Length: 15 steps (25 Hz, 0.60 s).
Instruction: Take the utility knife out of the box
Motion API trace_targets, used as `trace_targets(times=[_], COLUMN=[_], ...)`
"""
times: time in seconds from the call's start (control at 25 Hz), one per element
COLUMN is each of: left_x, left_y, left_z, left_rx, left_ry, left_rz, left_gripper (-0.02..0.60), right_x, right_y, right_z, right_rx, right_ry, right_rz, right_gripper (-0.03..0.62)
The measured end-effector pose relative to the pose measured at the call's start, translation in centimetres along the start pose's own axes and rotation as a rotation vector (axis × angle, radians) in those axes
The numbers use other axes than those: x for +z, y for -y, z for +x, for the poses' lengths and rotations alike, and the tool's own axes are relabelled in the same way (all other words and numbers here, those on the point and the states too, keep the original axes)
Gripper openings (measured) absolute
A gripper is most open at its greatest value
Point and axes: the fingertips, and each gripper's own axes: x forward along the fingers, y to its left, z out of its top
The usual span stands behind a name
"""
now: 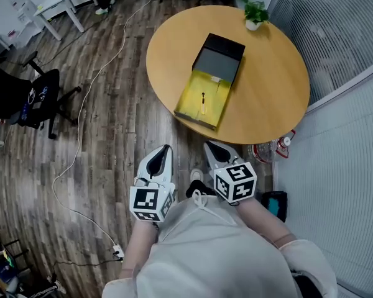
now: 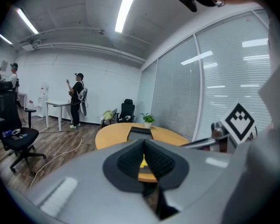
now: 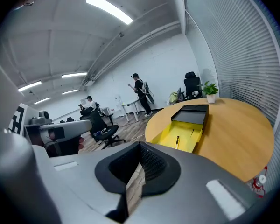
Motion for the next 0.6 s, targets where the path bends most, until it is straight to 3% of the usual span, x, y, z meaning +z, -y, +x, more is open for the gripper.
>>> trace_targets(times=[0.24,0.6], left_x=[1.6,1.8], left_y=[-1.9,-2.7], left_z=[8.1,16.4], left_rx=[-0.004,-0.085], left_ry=[-0.023,-0.081], left_rz=[0.017,0.021], left_gripper=[0.006,0.006], right_x=[3.1,4.6], right_y=[5.4,11.3], right_z=[4.6,8.3], right_rx=[-0.019,-0.098], right_ry=[-0.011,-0.048], right_rz=[0.020,0.076], right_gripper=[0.000,0.000])
